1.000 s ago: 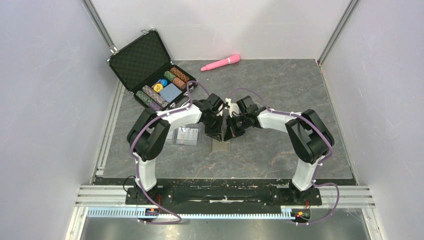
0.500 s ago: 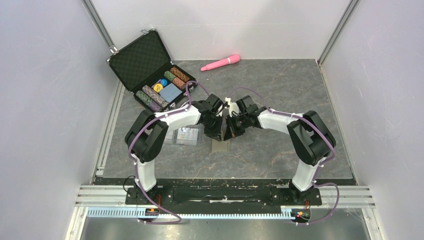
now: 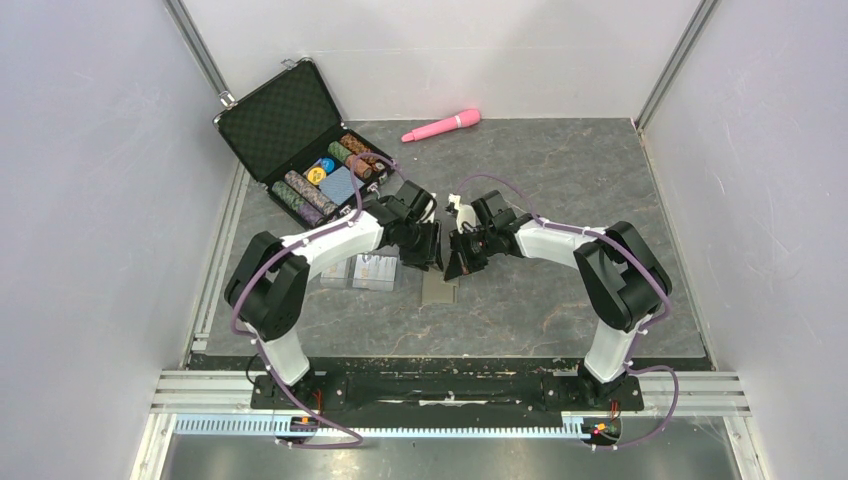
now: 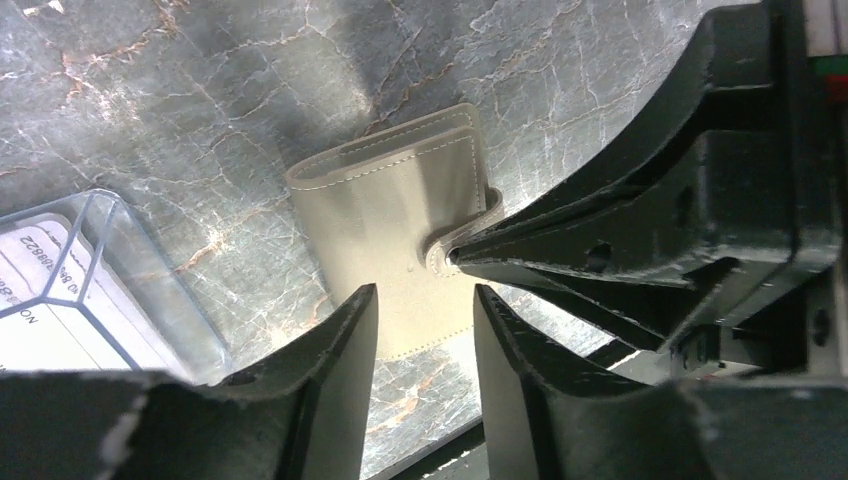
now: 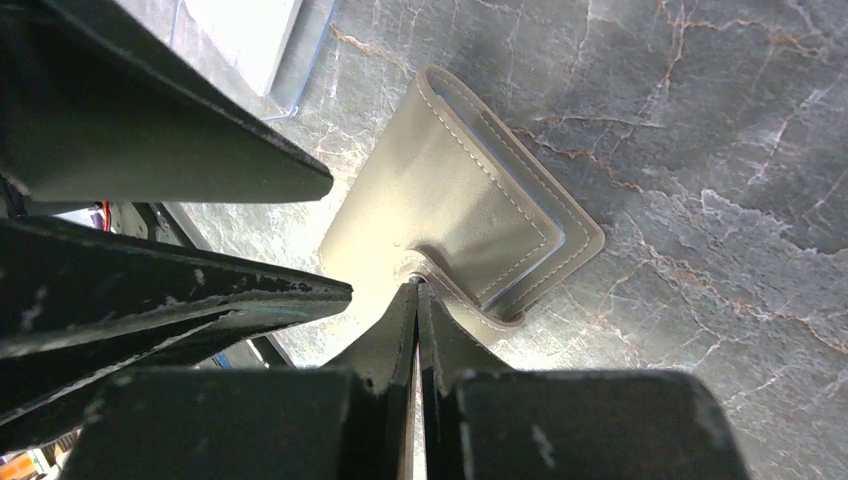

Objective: Put the credit cards into the card holder
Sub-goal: Reset both arms

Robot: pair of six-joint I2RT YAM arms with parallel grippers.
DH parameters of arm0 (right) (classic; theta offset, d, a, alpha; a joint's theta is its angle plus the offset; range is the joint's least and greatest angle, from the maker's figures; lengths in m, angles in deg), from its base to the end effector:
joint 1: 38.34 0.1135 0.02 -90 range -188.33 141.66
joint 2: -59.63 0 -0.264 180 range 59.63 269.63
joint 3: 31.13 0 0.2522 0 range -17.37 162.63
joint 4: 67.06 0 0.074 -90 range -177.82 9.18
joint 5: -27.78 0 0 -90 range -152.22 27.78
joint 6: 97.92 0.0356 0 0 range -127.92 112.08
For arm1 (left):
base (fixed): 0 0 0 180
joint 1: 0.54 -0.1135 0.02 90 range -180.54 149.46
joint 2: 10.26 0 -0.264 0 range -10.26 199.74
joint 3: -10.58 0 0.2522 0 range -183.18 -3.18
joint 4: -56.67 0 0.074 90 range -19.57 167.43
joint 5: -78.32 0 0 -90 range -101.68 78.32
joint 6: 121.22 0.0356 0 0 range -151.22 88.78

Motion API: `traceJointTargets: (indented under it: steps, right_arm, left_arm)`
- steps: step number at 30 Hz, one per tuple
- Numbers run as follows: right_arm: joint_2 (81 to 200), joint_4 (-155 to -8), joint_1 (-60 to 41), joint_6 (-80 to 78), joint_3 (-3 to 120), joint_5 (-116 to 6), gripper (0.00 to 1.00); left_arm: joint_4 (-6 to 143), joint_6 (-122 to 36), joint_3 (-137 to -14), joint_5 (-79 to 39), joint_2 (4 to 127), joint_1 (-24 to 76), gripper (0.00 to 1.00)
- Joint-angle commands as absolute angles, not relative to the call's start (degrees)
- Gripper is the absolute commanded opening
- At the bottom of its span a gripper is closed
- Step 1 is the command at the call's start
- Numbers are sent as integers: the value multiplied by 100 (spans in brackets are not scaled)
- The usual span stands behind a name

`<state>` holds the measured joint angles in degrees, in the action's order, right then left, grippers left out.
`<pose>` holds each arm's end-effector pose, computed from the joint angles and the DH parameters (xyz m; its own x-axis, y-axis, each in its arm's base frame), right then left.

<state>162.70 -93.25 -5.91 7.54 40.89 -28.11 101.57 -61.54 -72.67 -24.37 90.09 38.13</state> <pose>0.2862 0.2055 0.1536 -0.8707 -0.2917 -0.3958 -0.4856 0.6369 0.5988 0.2758 -0.2308 0.2030 -0.9435 0.1242 -0.3073 0.2477 0.8804 -0.4044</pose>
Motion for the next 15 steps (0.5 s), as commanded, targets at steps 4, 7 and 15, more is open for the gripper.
traceJointTargets:
  steps: [4, 7, 15]
  right_arm:
    - [15969, -9051, -578, 819, 4108, -2733, 0]
    - [15867, -9025, -582, 842, 4108, -2796, 1]
    - [15443, -8900, -750, 904, 4102, -3196, 21]
  left_arm:
    - [9532, -6351, -6938, -2810, 8598, 3671, 60]
    - [8990, -6462, -6680, -3134, 8325, 3536, 88]
    - [7550, -6817, -5937, -3787, 7589, 2963, 100]
